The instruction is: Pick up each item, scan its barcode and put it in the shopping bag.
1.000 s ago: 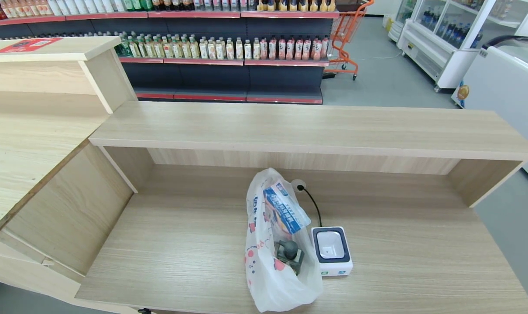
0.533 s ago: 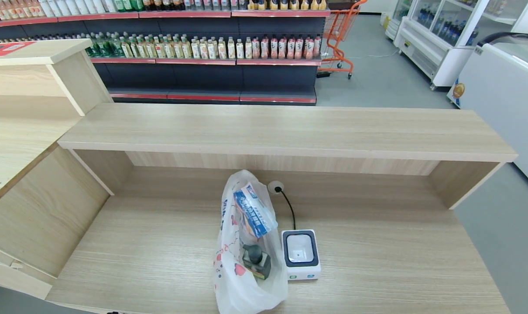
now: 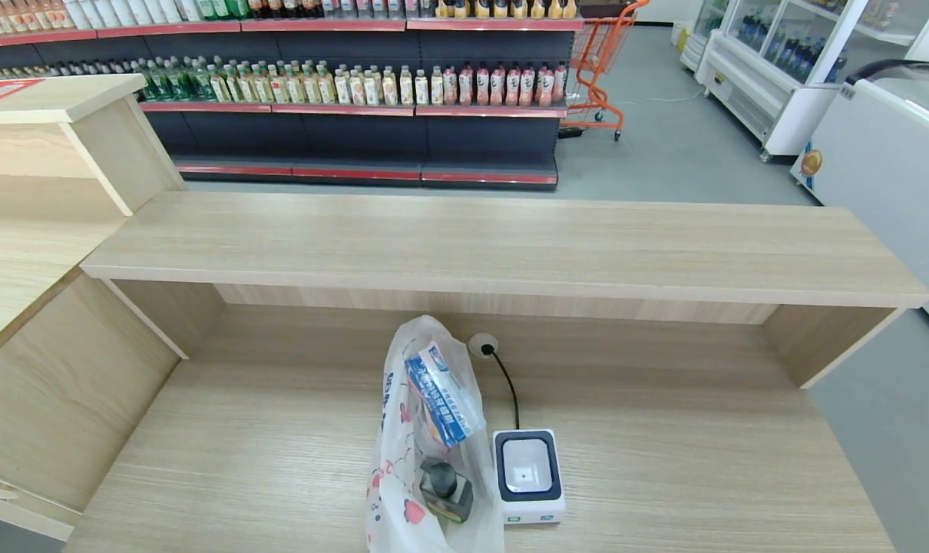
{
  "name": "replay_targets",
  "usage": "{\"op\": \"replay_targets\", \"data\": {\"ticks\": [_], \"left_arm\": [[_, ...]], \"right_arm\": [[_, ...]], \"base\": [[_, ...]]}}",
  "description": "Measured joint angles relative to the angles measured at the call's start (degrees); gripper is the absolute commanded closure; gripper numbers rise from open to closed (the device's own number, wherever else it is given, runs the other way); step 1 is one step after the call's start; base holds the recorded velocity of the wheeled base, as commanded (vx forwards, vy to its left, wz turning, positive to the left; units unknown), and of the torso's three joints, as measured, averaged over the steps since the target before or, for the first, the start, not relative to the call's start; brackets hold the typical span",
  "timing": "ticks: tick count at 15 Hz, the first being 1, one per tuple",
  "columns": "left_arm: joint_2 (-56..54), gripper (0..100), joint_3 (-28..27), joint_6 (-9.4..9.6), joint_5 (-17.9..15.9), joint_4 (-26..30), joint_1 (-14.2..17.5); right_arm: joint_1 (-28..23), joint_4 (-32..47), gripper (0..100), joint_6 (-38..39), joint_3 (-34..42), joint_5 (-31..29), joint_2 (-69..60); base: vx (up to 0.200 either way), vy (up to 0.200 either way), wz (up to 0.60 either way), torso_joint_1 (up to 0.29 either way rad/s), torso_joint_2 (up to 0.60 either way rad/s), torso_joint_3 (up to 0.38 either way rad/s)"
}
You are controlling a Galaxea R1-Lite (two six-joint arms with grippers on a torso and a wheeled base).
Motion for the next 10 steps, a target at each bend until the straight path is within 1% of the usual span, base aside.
{"op": "replay_targets", "data": {"ticks": [3, 10], "left_arm": [[0.00, 0, 0.00, 0.00, 0.00, 0.00, -0.05], [0.00, 0, 0.00, 0.00, 0.02, 0.00, -0.05]], "right_arm": [[0.00, 0.05, 100, 2.00, -0.02, -0.26, 0.00], [-0.07, 0.05, 100, 2.18, 0.00, -0.30, 0.00]], "base": [[0.000, 0.000, 0.00, 0.000, 0.00, 0.000], [0.000, 0.000, 0.00, 0.000, 0.00, 0.000]]}}
